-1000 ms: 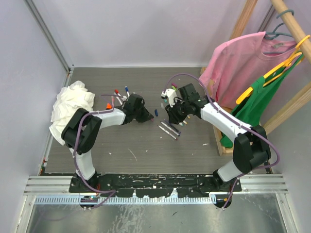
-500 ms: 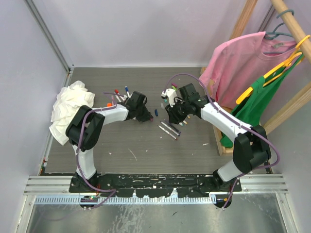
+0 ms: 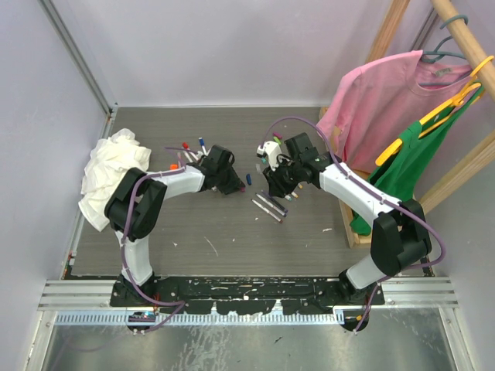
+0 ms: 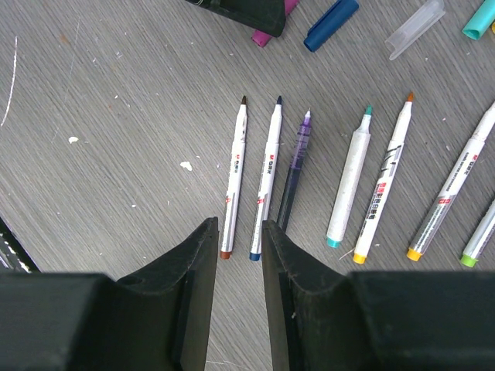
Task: Open the pen caps
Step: Place the pen cap at the center of the board, then pick up the pen from the center of the board.
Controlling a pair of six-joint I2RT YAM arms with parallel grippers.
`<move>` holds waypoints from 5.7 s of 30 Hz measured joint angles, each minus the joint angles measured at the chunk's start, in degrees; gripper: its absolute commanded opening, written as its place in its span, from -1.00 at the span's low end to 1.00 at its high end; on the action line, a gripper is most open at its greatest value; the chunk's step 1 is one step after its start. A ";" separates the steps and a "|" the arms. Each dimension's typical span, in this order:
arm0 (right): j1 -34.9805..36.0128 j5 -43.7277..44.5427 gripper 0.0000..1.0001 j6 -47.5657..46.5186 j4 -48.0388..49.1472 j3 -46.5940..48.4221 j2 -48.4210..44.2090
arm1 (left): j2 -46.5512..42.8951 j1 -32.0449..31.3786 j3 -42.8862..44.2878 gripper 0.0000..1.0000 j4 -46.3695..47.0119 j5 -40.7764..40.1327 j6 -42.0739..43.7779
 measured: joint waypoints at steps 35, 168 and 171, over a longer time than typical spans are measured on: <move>-0.42 -1.14 -0.30 -0.44 0.00 -0.02 0.00 | -20.63 5.64 -8.57 0.34 -6.34 -10.58 34.40; -6.03 -38.32 -0.33 38.84 52.39 -26.16 -9.77 | -30.40 -23.10 -35.76 -1.00 61.94 -17.64 19.32; -6.03 -37.75 -0.66 37.83 50.38 -25.44 -9.49 | -30.21 -23.26 -35.69 -0.98 62.45 -17.84 19.37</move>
